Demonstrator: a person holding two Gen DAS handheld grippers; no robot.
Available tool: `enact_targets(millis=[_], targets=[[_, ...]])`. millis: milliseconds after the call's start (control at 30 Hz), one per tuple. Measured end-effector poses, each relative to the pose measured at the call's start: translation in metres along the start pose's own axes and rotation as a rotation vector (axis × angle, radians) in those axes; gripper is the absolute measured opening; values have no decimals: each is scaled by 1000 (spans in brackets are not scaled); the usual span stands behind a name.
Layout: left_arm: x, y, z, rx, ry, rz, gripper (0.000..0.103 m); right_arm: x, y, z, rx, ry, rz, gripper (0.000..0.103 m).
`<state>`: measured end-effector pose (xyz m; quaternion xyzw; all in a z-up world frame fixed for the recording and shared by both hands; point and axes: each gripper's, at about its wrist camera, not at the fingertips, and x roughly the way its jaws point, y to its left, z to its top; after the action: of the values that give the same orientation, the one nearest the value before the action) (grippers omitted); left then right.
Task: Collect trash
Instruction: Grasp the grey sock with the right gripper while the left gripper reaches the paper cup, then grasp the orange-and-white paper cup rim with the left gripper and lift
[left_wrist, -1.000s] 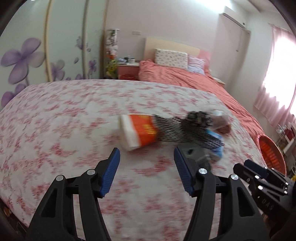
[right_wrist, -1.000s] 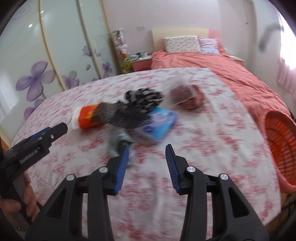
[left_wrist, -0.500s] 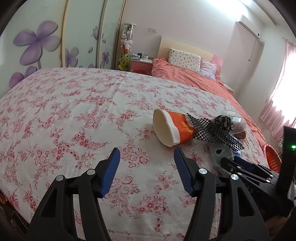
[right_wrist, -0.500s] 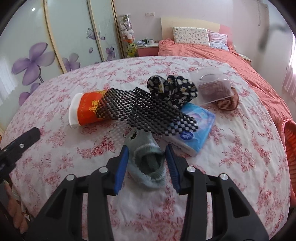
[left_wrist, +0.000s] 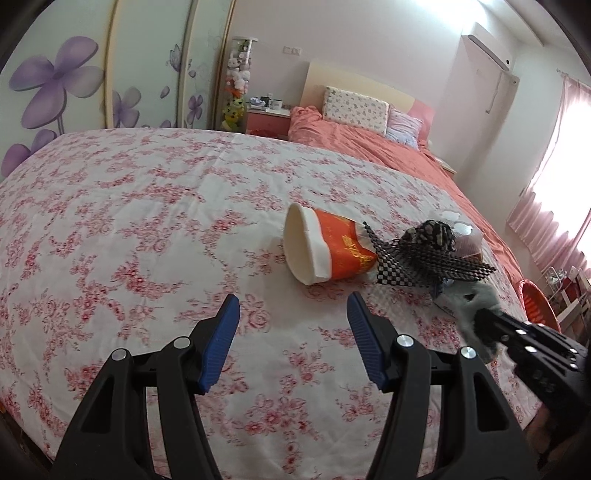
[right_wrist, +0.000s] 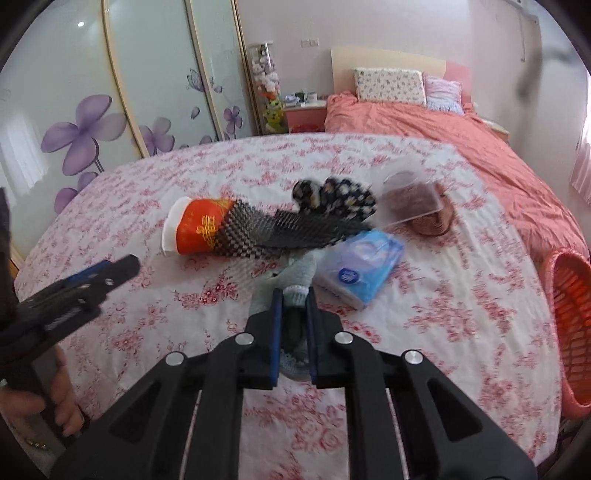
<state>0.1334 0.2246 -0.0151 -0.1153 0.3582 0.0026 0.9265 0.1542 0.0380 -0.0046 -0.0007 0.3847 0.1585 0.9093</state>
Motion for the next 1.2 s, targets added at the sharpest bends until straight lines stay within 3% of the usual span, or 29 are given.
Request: enact_targets(millis=[333,700,967,1133,1200], targets=[[15,-15,10,21,16,-20,60,-39,-37,1,40,-84,-84,12],[55,-17,28,-15,82,-46,59,-36,-63,-11,89,-63,-119,12],[56,-24,28,2,85,-112,28,-35,-66,-13,100,-61,-124,12],[49,-28,30,7,56,-148,15,-34,-67,-14,102,-58,-126,12],[48,-31,30,13,53,-156,15,-34,-66,-15,105,-57,-127,12]])
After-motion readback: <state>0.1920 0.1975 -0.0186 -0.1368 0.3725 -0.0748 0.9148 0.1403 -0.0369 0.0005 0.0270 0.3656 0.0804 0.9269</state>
